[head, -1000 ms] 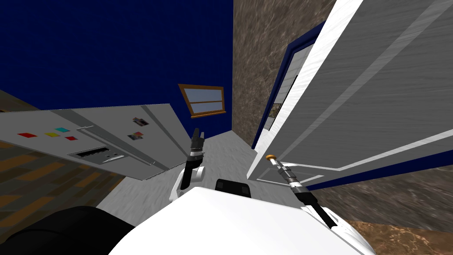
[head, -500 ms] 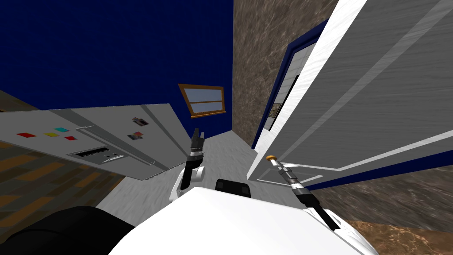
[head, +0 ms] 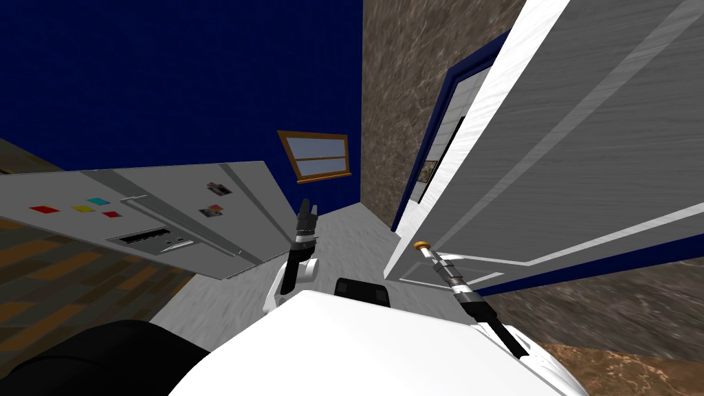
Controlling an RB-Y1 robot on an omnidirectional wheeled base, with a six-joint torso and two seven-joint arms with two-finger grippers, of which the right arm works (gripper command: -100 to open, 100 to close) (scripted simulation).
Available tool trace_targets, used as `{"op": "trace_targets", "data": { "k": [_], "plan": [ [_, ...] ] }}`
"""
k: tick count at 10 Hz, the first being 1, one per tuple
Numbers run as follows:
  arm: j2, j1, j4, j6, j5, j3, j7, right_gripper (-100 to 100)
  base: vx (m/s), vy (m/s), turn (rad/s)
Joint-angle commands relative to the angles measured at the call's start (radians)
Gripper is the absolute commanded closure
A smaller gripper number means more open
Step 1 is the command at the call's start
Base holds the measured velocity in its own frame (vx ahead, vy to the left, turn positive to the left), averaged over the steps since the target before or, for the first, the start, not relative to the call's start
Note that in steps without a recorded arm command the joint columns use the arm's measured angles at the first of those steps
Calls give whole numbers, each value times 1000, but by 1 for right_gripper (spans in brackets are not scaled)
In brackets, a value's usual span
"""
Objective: Pull the door open
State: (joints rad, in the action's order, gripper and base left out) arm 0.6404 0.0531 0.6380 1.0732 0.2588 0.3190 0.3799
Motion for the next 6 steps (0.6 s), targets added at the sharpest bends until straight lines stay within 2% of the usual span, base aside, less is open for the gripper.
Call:
{"op": "trace_targets", "data": {
  "k": [1, 6],
  "plan": [
    [14, 20, -6, 34, 6, 11, 6, 100, 0, 0, 0],
    [14, 20, -6, 34, 6, 11, 6, 100, 0, 1, 3]
  ]
}}
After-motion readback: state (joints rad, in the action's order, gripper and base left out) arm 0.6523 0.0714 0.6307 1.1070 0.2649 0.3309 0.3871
